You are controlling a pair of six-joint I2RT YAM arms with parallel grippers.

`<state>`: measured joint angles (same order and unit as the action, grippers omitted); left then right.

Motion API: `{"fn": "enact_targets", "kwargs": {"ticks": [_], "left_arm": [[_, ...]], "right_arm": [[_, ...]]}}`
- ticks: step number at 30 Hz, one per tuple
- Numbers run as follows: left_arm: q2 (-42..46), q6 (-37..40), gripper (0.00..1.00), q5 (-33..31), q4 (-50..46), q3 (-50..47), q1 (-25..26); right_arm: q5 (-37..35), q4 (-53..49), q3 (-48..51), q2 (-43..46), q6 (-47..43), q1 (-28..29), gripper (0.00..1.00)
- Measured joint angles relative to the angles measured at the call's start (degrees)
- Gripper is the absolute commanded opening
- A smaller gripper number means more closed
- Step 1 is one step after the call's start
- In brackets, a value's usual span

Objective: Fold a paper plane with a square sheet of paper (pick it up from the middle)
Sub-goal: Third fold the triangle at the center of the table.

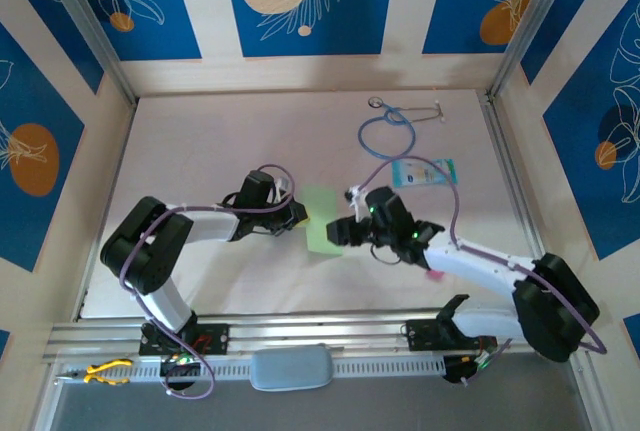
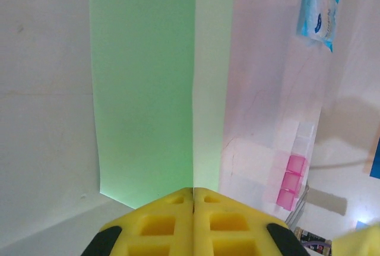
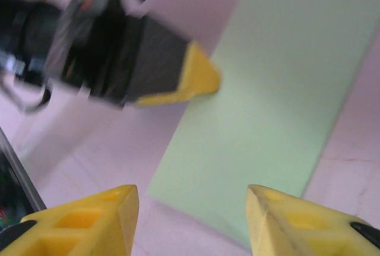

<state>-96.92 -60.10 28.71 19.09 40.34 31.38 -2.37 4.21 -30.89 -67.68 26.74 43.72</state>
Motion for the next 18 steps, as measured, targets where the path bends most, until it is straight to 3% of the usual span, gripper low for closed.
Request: {"fn": "enact_targets", "kwargs": {"ticks": [8,18], "left_arm": [[0.0,-0.5,0.0,0.3,-0.1,0.0,-0.3],[0.0,-1.1,0.0,0.7,-0.9,0.0,-0.5]], "right_arm": [[-15.4,8.5,6.0,-0.2,-18.5,14.8,0.57],[-27.5,18.3,4.9,-13.0,-31.5,22.6,0.56]]}}
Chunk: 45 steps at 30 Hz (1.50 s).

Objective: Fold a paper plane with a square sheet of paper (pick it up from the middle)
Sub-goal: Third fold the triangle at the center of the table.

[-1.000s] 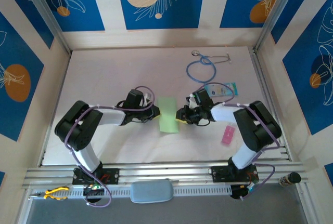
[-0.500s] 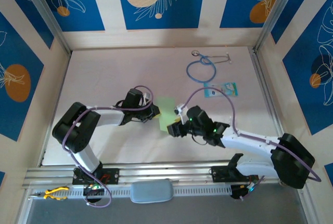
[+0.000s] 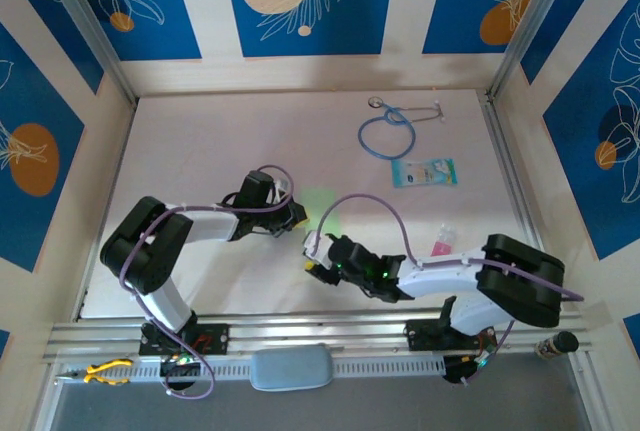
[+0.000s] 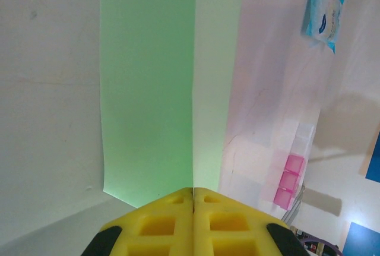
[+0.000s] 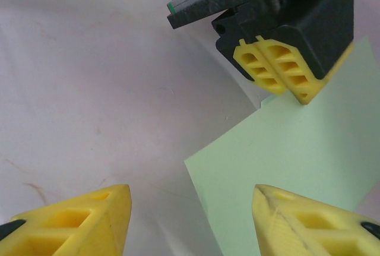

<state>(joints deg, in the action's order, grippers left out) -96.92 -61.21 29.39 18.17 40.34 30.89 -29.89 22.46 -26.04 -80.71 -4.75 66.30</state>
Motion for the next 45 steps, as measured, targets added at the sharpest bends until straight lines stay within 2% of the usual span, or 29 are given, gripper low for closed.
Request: {"fn": "enact_targets", "kwargs": {"ticks": [11,15,22,35,39,42,45], "left_arm": [[0.0,-0.2,0.0,0.2,-0.2,0.0,0.0],[0.0,-0.3,0.0,0.2,-0.3,0.0,0.0],[0.0,-0.3,0.0,0.2,-0.6,0.0,-0.1],[0.0,-0.3,0.0,0.2,-1.1,0.1,-0.2],[0.5,0.0,0.13,0.0,-2.1,0.1,-0.2],[1.7,1.3,0.27,-0.8,-4.5,0.4,-0.4],[4.1,3.5,0.33,-2.8,-9.2,1.0,-1.1]], "right_arm": [[-10.3,7.7,-2.6,-11.0,-5.9,2.4,0.53],[-12.8,9.3,-2.8,-12.9,-7.1,2.8,0.45],[-14.7,10.2,-2.8,-13.0,-6.6,3.2,0.25],[-14.8,9.7,-2.8,-12.4,-4.6,3.3,0.05],[-14.7,9.0,-2.8,-11.5,-3.4,3.0,0.02],[-13.6,7.8,-2.8,-10.4,-2.1,2.4,0.01],[-10.0,6.0,-2.8,-8.8,-0.2,0.9,0.01]]}}
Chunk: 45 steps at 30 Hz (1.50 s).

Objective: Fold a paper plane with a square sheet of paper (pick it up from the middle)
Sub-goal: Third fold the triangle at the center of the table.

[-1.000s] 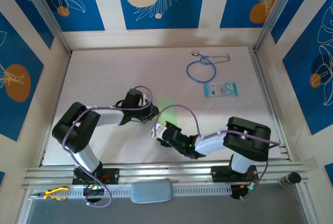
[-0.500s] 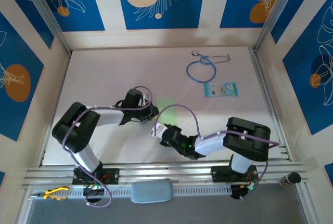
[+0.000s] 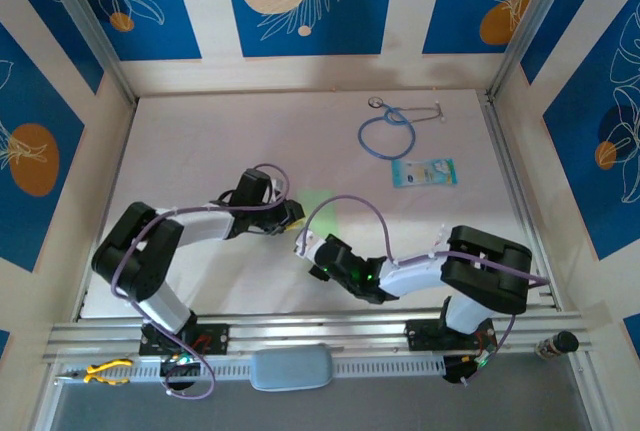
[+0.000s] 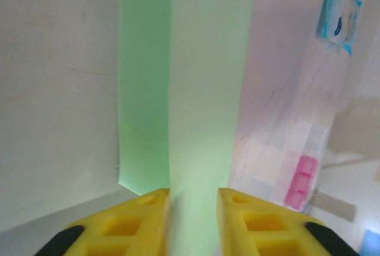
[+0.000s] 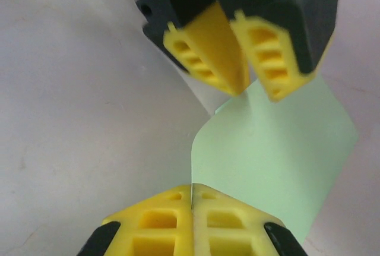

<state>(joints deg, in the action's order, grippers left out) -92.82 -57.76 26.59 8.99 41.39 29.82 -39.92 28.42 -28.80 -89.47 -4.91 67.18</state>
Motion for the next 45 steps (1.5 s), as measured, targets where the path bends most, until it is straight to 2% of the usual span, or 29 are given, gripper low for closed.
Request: {"fn": "enact_targets", "kwargs": {"ticks": [4,7,11,16,24,31,37,45], "left_arm": [[4.3,4.5,0.35,-3.9,-8.5,2.7,-1.2],[5.8,8.4,0.32,-5.7,-13.6,6.5,-1.8],[5.0,13.0,0.24,-5.1,-16.9,12.1,-2.0],[-0.4,17.5,0.17,-2.5,-18.7,19.4,-2.0],[-13.0,22.8,0.12,2.4,-22.9,28.8,-1.8],[-20.5,25.9,0.09,3.6,-26.6,32.1,-0.9],[-24.0,27.5,0.08,3.5,-28.6,32.3,-0.3],[-24.2,28.4,0.07,3.6,-28.5,32.3,-0.2]], "right_arm": [[7.7,-2.4,0.1,3.0,4.2,-3.9,0.01],[15.6,-2.8,0.5,5.4,8.4,-8.5,0.01],[26.1,-3.1,0.6,6.6,13.2,-14.8,0.01],[33.9,-4.1,0.2,5.1,16.3,-17.3,0.01],[39.3,-4.1,-0.7,1.9,19.2,-17.7,0.0],[41.3,-3.6,-0.9,0.3,20.5,-17.7,0.0],[42.6,-4.3,-2.1,-0.9,21.1,-18.3,0.0],[46.1,-4.2,-2.8,-1.9,23.1,-21.9,0.0]]}}
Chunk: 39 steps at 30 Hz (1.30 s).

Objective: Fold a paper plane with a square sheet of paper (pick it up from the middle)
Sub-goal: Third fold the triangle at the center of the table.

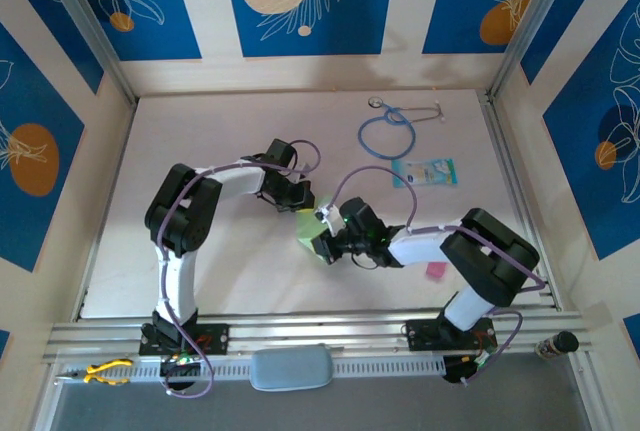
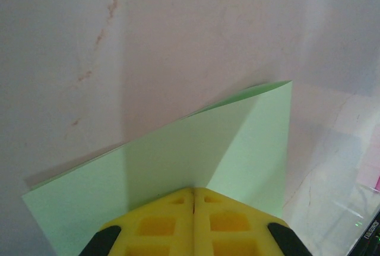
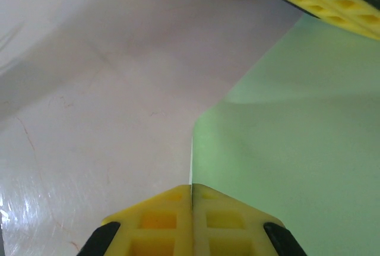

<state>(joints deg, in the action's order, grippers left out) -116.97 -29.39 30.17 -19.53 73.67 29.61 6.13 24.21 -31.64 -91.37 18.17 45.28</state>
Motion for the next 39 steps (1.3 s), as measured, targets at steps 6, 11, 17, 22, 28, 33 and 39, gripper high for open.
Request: {"fn": "enact_targets", "kwargs": {"ticks": [6,11,17,22,28,33,39], "left_arm": [[0.0,0.0,0.07,0.0,0.0,0.0,0.0],[0.0,0.0,0.07,0.0,0.3,-0.2,0.0],[0.2,-0.1,0.07,0.0,0.9,-0.7,0.0],[0.2,-0.1,0.07,0.0,1.1,-0.8,0.0],[0.4,-0.2,0.07,0.0,1.6,-1.2,0.0],[0.7,-0.3,0.07,0.0,2.3,-1.7,0.0],[0.8,-0.3,0.07,-0.1,2.6,-1.9,0.0]], "right_arm": [[3.0,0.2,-0.3,-1.6,1.8,-3.1,0.0],[4.3,0.0,-0.9,-1.9,2.8,-4.7,0.0],[4.9,-1.0,-2.1,-2.6,3.7,-6.0,0.0],[4.9,-1.4,-2.1,-3.0,4.7,-6.5,0.0],[4.9,-1.8,-2.1,-3.8,5.2,-6.5,0.0],[4.8,-2.2,-2.1,-3.8,5.5,-6.5,0.0],[4.4,-2.6,-2.1,-3.8,5.5,-6.6,0.0]]}}
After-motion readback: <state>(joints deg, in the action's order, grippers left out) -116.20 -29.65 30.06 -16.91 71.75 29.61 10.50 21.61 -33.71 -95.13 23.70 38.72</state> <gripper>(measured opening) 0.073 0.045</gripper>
